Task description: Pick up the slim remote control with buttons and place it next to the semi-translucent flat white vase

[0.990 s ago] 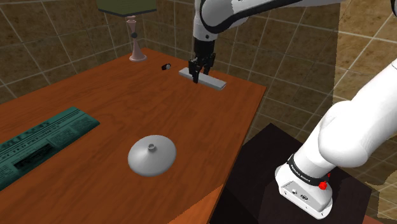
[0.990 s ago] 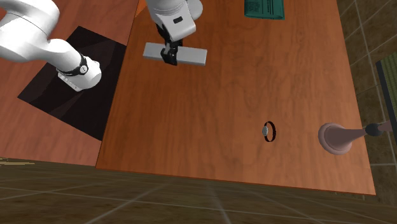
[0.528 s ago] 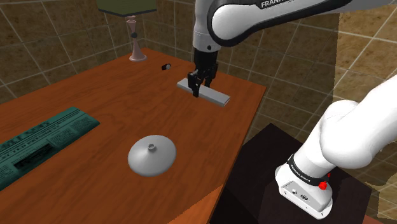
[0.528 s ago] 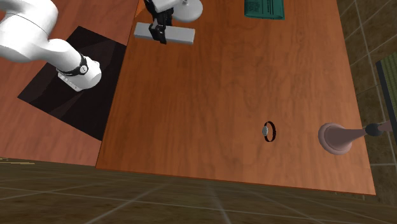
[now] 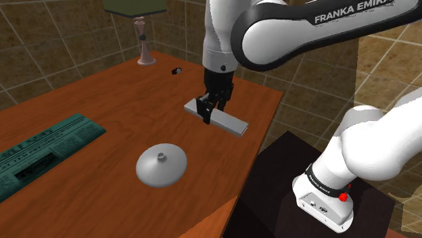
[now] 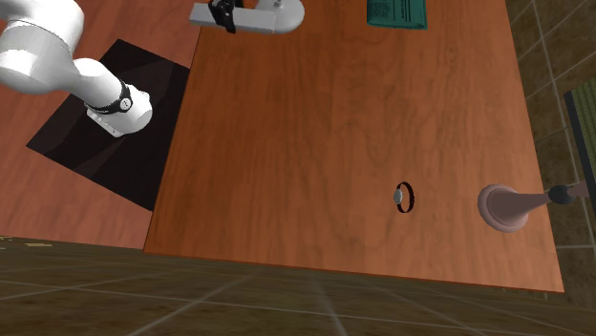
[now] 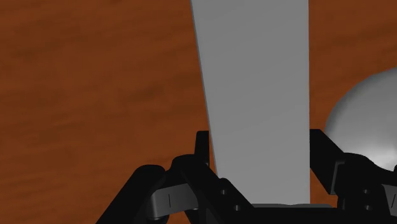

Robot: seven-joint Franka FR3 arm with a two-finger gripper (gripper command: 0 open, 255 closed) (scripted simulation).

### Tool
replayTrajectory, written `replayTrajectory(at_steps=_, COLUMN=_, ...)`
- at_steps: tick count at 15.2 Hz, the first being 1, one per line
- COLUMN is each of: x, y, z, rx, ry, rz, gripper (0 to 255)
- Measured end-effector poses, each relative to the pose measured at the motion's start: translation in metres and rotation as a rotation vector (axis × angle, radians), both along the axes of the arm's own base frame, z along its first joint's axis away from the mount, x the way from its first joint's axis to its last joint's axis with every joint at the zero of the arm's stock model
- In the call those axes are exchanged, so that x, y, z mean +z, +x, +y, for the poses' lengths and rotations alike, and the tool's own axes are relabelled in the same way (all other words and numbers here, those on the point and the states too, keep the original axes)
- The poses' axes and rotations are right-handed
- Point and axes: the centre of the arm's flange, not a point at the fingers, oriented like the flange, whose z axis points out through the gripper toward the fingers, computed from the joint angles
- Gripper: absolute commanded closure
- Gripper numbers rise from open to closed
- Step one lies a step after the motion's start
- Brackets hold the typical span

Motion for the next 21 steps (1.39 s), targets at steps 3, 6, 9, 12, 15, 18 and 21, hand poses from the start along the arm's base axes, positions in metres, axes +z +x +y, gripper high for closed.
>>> replayTrajectory(at_steps=3, x=-0.002, y=-0.028, z=0.021, rx=0.0, ry=0.0, rz=0.0, gripper=255)
replayTrajectory(at_steps=6, x=-0.009, y=-0.033, z=0.026, rx=-0.001, ry=0.0, rz=0.0, gripper=255)
replayTrajectory(at_steps=9, x=-0.026, y=-0.034, z=0.028, rx=-0.002, ry=-0.001, rz=0.0, gripper=255)
replayTrajectory(at_steps=12, x=-0.041, y=-0.033, z=0.028, rx=-0.002, ry=-0.001, rz=0.0, gripper=255)
replayTrajectory(at_steps=15, x=-0.057, y=-0.033, z=0.028, rx=-0.002, ry=-0.001, rz=0.0, gripper=255)
replayTrajectory(at_steps=18, x=-0.072, y=-0.034, z=0.028, rx=-0.002, ry=-0.001, rz=0.0, gripper=255)
replayTrajectory(at_steps=21, x=-0.089, y=-0.033, z=0.03, rx=-0.002, ry=-0.001, rz=0.0, gripper=255)
